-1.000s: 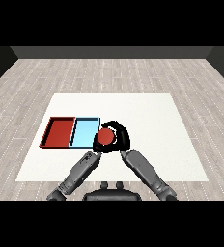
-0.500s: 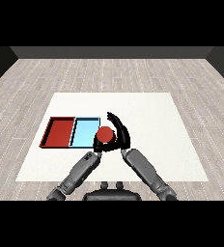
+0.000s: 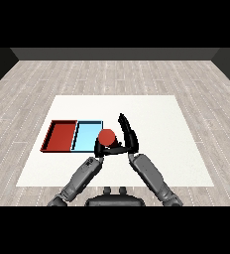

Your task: Pick the red can and put it in the red box

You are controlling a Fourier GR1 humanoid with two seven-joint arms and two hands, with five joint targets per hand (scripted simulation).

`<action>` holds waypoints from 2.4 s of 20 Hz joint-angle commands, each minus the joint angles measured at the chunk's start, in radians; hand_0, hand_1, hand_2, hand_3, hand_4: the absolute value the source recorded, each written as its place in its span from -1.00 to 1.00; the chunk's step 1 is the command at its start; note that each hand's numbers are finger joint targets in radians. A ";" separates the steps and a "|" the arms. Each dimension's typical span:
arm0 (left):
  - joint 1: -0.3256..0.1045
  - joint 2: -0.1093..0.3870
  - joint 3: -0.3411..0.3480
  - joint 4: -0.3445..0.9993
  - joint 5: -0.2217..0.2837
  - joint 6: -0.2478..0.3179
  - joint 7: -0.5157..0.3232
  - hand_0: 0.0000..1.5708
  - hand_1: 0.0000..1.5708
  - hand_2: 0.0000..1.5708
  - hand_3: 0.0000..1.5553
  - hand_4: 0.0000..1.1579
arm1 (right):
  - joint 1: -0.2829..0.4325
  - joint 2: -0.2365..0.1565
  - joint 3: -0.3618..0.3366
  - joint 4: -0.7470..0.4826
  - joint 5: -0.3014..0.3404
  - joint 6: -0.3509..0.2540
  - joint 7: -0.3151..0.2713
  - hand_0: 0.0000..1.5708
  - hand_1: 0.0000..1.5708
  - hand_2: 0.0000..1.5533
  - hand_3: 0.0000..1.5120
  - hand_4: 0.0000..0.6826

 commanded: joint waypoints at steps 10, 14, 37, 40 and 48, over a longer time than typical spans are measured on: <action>-0.008 0.063 0.148 -0.033 -0.064 -0.062 0.051 1.00 1.00 1.00 0.89 0.95 | 0.228 -0.088 -0.143 -0.282 -0.072 0.160 0.016 -1.00 -1.00 -1.00 -1.00 -1.00; -0.001 0.154 0.221 -0.107 -0.047 -0.099 0.103 1.00 1.00 1.00 0.90 0.96 | 0.271 -0.166 -0.239 -0.338 -0.118 0.211 0.046 -1.00 -1.00 -1.00 -1.00 -1.00; -0.141 0.559 0.386 0.660 -0.258 -0.189 0.365 1.00 1.00 0.94 0.82 0.73 | 0.371 -0.163 -0.359 -0.154 -0.168 0.296 -0.086 -1.00 -1.00 -1.00 -1.00 -1.00; -0.210 0.531 0.372 0.820 -0.296 -0.185 0.398 0.20 0.20 0.08 -0.13 0.54 | 0.346 -0.175 -0.386 -0.110 -0.168 0.308 -0.102 -1.00 -1.00 -1.00 -1.00 -1.00; -0.288 0.478 0.372 1.057 -0.330 -0.291 0.344 0.12 0.12 0.18 0.00 -0.11 | 0.272 -0.165 -0.412 0.026 -0.148 0.322 -0.154 -1.00 -1.00 -1.00 -1.00 -1.00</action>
